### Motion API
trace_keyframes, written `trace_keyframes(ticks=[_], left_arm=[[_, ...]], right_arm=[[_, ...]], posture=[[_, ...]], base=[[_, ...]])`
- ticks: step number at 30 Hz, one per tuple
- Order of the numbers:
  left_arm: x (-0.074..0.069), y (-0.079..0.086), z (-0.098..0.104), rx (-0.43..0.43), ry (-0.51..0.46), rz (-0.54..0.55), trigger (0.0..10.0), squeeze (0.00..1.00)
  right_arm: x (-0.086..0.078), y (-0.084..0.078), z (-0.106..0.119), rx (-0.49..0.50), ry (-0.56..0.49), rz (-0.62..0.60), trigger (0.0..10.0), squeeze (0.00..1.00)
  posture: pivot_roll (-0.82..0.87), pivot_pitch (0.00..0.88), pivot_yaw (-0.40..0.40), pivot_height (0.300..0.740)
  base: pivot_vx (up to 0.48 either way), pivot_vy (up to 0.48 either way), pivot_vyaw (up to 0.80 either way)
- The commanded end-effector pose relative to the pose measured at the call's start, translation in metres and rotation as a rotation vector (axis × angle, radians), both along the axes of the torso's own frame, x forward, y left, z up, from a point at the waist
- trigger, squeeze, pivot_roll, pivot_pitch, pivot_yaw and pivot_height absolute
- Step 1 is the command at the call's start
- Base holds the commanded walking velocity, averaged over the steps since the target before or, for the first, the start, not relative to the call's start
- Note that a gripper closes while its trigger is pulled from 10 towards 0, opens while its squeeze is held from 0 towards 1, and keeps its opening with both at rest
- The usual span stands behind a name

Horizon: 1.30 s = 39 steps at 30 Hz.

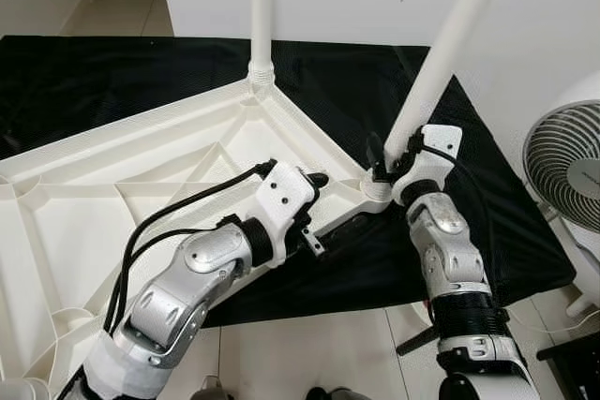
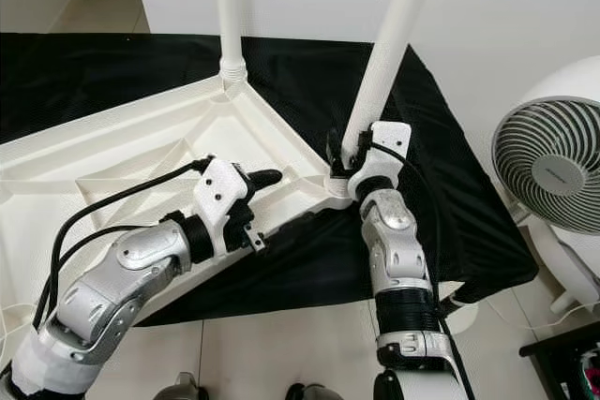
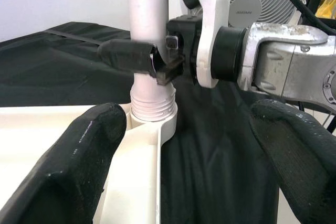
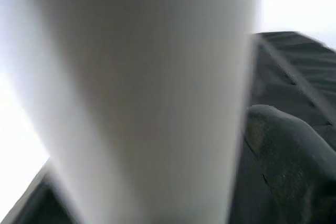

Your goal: Building children table

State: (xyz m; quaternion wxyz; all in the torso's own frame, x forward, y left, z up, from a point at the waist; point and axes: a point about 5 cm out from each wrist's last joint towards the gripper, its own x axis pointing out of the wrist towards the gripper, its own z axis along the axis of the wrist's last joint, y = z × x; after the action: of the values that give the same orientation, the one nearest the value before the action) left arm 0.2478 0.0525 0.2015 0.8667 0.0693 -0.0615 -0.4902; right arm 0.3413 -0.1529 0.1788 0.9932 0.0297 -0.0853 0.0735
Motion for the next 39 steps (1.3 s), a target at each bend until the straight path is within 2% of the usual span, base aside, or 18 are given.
trace_keyframes(ticks=[1, 2, 3, 6, 8, 9, 10, 12, 13, 14, 15, 21, 30, 32, 33, 35, 36, 39], left_arm=[[-0.003, -0.001, -0.002, 0.013, 0.005, -0.023, 10.0, 0.0], [-0.003, -0.001, -0.002, 0.014, 0.005, -0.023, 10.0, 0.0], [-0.003, -0.001, -0.002, 0.014, 0.005, -0.023, 10.0, 0.0], [-0.002, -0.001, -0.001, 0.017, 0.003, -0.027, 10.0, 0.0], [-0.002, -0.002, -0.001, 0.018, 0.003, -0.03, 10.0, 0.0], [-0.002, -0.002, -0.001, 0.018, 0.003, -0.03, 10.0, 0.0], [-0.003, -0.002, -0.001, 0.018, 0.004, -0.031, 10.0, 0.0], [-0.003, -0.002, -0.001, 0.018, 0.004, -0.031, 10.0, 0.0], [-0.003, -0.002, -0.001, 0.019, 0.005, -0.032, 10.0, 0.0], [-0.003, -0.002, -0.001, 0.019, 0.005, -0.032, 10.0, 0.0], [-0.003, -0.001, -0.002, 0.023, 0.014, -0.032, 10.0, 0.0], [-0.003, -0.001, -0.003, 0.028, 0.018, -0.034, 10.0, 0.0], [-0.004, -0.001, -0.003, 0.029, 0.019, -0.037, 10.0, 0.0], [-0.004, -0.001, -0.004, 0.028, 0.021, -0.038, 10.0, 0.0], [-0.004, -0.001, -0.004, 0.028, 0.021, -0.038, 10.0, 0.0], [-0.005, -0.002, -0.004, 0.025, 0.027, -0.043, 10.0, 0.0], [-0.005, -0.003, -0.004, 0.024, 0.029, -0.045, 10.0, 0.0], [-0.005, -0.003, -0.004, 0.024, 0.029, -0.046, 10.0, 0.0]], right_arm=[[-0.002, 0.0, -0.005, -0.009, 0.021, 0.021, 10.0, 0.0], [-0.004, 0.008, -0.006, -0.046, 0.012, 0.107, 10.0, 0.0], [-0.004, 0.008, -0.006, -0.046, 0.012, 0.107, 10.0, 0.0], [-0.009, 0.017, -0.009, -0.135, -0.006, 0.282, 10.0, 0.0], [-0.008, 0.011, -0.011, -0.19, -0.004, 0.37, 7.7, 0.0], [-0.008, 0.011, -0.011, -0.19, -0.004, 0.37, 7.7, 0.0], [-0.007, 0.008, -0.012, -0.205, -0.001, 0.379, 6.3, 0.0], [-0.007, 0.008, -0.012, -0.205, -0.001, 0.379, 6.3, 0.0], [-0.006, 0.005, -0.013, -0.212, 0.004, 0.384, 2.1, 0.0], [-0.006, 0.005, -0.013, -0.212, 0.004, 0.384, 2.1, 0.0], [-0.005, 0.0, -0.015, -0.236, 0.021, 0.405, 0.0, 0.0], [-0.006, -0.004, -0.016, -0.223, 0.042, 0.408, 0.0, 0.0], [-0.009, 0.004, -0.014, -0.134, 0.029, 0.3, 0.0, 0.0], [-0.011, 0.009, -0.019, -0.037, 0.065, 0.124, 0.0, 0.0], [-0.011, 0.009, -0.019, -0.037, 0.065, 0.124, 0.0, 0.0], [-0.02, 0.019, -0.029, -0.035, 0.131, -0.139, 0.0, 0.0], [-0.024, 0.023, -0.032, -0.042, 0.15, -0.211, 0.0, 0.0], [-0.027, 0.028, -0.034, -0.01, 0.166, -0.239, 0.0, 0.0]], posture=[[0.16, 0.089, -0.067, 0.74], [0.16, 0.088, -0.066, 0.74], [0.16, 0.088, -0.066, 0.74], [0.16, 0.089, -0.06, 0.74], [0.16, 0.089, -0.059, 0.74], [0.16, 0.089, -0.059, 0.74], [0.16, 0.09, -0.059, 0.74], [0.16, 0.09, -0.059, 0.74], [0.16, 0.09, -0.059, 0.74], [0.16, 0.09, -0.059, 0.74], [0.16, 0.091, -0.06, 0.74], [0.16, 0.091, -0.06, 0.74], [0.16, 0.094, -0.06, 0.74], [0.15, 0.096, -0.06, 0.74], [0.15, 0.096, -0.06, 0.74], [0.15, 0.099, -0.059, 0.74], [0.15, 0.099, -0.059, 0.74], [0.15, 0.099, -0.058, 0.74]], base=[[0.0, 0.0, 0.0], [0.0, 0.0, 0.0], [0.0, 0.0, 0.0], [0.0, 0.0, 0.0], [0.0, 0.0, 0.0], [0.0, 0.0, 0.0], [0.0, 0.0, 0.0], [0.0, 0.0, 0.0], [0.0, 0.0, 0.0], [0.0, 0.0, 0.0], [0.0, 0.0, 0.0], [0.0, 0.0, 0.0], [0.0, 0.0, 0.0], [0.0, 0.0, 0.0], [0.0, 0.0, 0.0], [0.0, 0.0, 0.0], [0.0, 0.0, 0.0], [0.0, 0.0, 0.0]])
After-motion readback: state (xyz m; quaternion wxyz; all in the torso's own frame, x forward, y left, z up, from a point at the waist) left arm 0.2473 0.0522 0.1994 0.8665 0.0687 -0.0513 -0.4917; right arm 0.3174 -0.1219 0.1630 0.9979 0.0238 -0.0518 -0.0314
